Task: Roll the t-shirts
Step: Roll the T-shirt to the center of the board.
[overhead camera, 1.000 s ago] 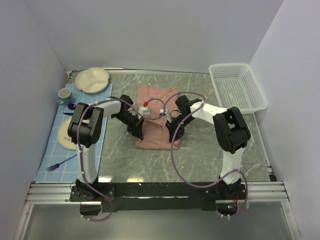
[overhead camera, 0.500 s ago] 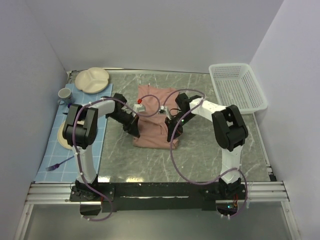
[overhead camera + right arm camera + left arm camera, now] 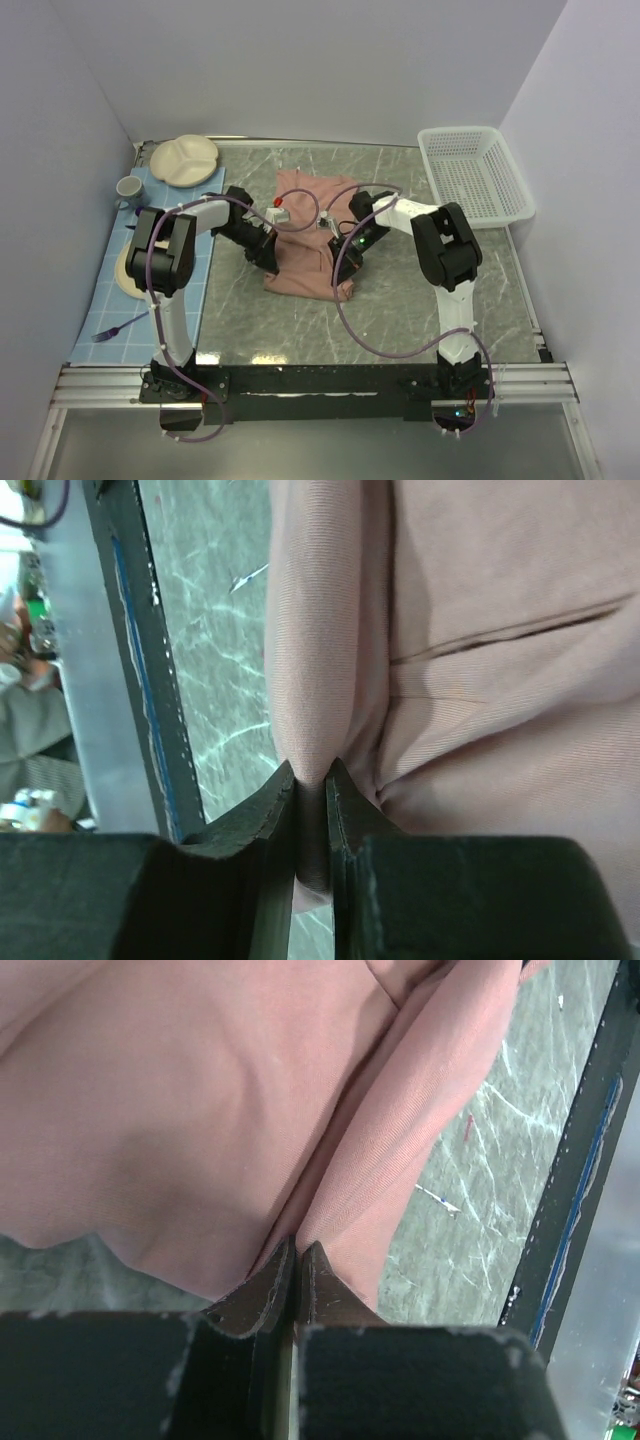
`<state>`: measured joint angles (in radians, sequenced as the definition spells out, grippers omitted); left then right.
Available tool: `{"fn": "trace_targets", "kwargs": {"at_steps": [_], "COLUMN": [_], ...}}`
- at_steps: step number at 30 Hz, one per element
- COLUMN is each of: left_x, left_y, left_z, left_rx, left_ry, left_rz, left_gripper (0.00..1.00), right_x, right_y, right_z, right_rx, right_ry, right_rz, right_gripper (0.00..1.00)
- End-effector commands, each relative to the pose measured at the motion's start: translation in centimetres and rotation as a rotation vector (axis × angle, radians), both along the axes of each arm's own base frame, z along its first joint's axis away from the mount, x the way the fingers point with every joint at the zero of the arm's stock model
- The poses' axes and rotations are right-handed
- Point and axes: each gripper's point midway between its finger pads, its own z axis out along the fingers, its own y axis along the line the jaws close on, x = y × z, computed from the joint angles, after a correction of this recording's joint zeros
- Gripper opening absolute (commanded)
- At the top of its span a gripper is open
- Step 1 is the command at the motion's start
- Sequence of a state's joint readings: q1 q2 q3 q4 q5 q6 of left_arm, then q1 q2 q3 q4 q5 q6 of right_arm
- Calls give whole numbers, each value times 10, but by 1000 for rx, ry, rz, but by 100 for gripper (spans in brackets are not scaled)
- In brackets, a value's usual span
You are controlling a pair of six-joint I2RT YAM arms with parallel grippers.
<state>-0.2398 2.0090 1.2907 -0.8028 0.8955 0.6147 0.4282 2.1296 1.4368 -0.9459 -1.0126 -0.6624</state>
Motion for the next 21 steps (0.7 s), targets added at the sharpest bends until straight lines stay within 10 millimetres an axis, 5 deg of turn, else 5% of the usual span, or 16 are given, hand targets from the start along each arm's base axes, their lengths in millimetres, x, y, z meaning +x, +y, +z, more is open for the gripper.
{"fn": "trace_targets", "kwargs": {"at_steps": [1,5,7,11,17,21], "left_x": [19,27,26,18,16,12], "left_y": [8,9,10,17,18,16], "left_z": [-1,0,-7,-25,-24,-24], "left_rx": [32,21,33,95,89,77], "left_ry": [-33,-38,-9,46,37,58], "left_rz": [55,95,103,97,100,106], "left_gripper": [4,4,3,2,2,2], "right_x": [10,8,13,35,57,61], "right_y": [4,8,8,-19,-54,-59], "right_z": [-3,-6,-4,5,40,76], "right_rx": [-33,-18,-24,-43,-40,32], "right_ry": [54,103,76,8,-163,-504], "right_rz": [-75,-127,-156,-276,-351,-297], "right_gripper": [21,24,34,44,57,59]}}
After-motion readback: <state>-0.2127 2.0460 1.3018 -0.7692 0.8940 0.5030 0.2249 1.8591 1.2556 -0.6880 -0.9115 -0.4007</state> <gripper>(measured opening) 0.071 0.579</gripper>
